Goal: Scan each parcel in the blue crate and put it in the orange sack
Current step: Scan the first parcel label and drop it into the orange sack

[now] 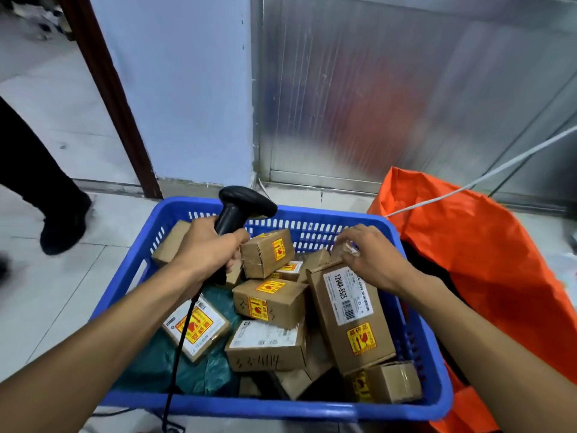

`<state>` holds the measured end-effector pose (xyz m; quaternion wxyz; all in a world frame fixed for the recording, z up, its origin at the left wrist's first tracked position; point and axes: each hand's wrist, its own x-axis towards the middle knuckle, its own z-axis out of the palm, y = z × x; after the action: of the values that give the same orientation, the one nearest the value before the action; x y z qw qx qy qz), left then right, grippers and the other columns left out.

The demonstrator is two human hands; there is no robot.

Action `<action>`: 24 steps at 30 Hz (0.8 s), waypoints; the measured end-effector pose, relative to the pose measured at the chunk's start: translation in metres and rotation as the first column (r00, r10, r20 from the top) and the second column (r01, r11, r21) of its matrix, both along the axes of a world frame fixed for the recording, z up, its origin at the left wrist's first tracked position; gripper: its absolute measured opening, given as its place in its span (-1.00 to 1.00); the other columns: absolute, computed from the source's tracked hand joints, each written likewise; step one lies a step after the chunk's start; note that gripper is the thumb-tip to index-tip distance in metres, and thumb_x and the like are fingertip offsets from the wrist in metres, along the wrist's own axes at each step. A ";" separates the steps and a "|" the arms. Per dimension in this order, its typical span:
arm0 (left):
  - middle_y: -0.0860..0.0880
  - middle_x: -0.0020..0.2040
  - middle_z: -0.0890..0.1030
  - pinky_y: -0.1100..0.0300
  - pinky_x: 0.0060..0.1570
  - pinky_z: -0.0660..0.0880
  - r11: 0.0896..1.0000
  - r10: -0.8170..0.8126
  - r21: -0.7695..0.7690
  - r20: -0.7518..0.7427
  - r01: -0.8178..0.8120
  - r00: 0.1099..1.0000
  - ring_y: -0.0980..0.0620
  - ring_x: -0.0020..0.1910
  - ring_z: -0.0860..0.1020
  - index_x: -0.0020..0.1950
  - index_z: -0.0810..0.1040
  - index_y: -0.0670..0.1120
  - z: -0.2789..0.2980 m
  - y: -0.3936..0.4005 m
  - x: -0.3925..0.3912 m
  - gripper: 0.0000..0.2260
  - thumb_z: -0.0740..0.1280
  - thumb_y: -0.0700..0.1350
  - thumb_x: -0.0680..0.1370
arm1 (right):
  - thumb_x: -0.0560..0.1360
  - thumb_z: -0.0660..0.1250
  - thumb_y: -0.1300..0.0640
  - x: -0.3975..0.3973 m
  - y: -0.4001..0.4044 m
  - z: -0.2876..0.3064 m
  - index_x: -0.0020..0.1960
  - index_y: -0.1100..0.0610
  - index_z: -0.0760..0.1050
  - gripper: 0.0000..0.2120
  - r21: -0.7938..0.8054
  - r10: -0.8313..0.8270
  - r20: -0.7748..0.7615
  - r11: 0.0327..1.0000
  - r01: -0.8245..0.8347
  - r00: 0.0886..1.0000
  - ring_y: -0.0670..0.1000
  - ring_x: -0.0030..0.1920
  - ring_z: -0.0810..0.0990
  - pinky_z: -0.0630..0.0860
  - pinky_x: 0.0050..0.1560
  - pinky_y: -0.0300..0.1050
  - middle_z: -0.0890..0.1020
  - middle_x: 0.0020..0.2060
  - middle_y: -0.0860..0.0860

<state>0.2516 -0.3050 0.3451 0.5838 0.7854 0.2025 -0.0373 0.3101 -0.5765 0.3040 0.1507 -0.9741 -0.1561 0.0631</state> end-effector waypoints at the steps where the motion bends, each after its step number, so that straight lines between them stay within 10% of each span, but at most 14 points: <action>1: -0.09 -0.41 0.52 0.22 -0.50 0.45 1.000 -0.010 -0.001 0.003 0.010 1.000 0.08 -0.56 0.41 -0.06 0.53 -0.13 0.000 -0.001 -0.001 -0.95 0.39 -0.21 0.55 | 0.53 0.29 0.08 0.000 -0.005 -0.001 0.23 0.09 0.56 -0.70 0.002 -0.029 -0.031 1.000 0.029 0.999 0.15 0.23 0.50 0.45 0.25 0.06 0.59 0.15 0.09; 13: -0.07 -0.32 0.54 0.31 -0.46 0.48 0.991 -0.114 -0.069 -0.006 0.114 0.993 0.06 -0.45 0.46 0.08 0.57 -0.23 0.014 -0.017 -0.012 -0.88 0.34 -0.30 0.55 | 0.55 0.39 0.16 -0.014 -0.029 -0.006 0.36 0.09 0.41 -0.60 0.079 -0.096 -0.249 0.990 0.119 0.964 0.07 0.14 0.56 0.45 0.07 -0.13 0.51 0.16 0.07; 18: -0.03 -0.37 0.53 0.26 -0.44 0.48 0.993 -0.085 -0.079 -0.006 0.085 0.996 0.07 -0.46 0.46 0.05 0.58 -0.20 0.013 -0.016 -0.010 -0.90 0.35 -0.27 0.54 | 0.46 0.52 0.24 -0.011 -0.035 -0.026 0.38 0.08 0.30 -0.41 0.353 -0.236 -0.498 0.823 0.444 0.834 -0.05 -0.08 0.69 0.59 -0.11 -0.15 0.67 -0.01 0.00; 24: -0.04 -0.35 0.53 0.25 -0.39 0.51 0.991 -0.105 -0.086 0.003 0.105 0.994 0.07 -0.45 0.46 0.05 0.57 -0.18 0.015 -0.013 -0.012 -0.91 0.36 -0.27 0.55 | 0.33 0.62 0.23 -0.025 -0.042 -0.051 0.14 0.06 0.44 -0.50 0.145 -0.257 -0.680 0.871 0.469 0.687 0.05 0.07 0.60 0.53 0.14 0.10 0.65 0.00 -0.03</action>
<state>0.2400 -0.3180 0.3604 0.6140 0.7692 0.1596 -0.0773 0.2852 -0.6190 0.2531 0.3541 -0.8679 0.0957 0.3349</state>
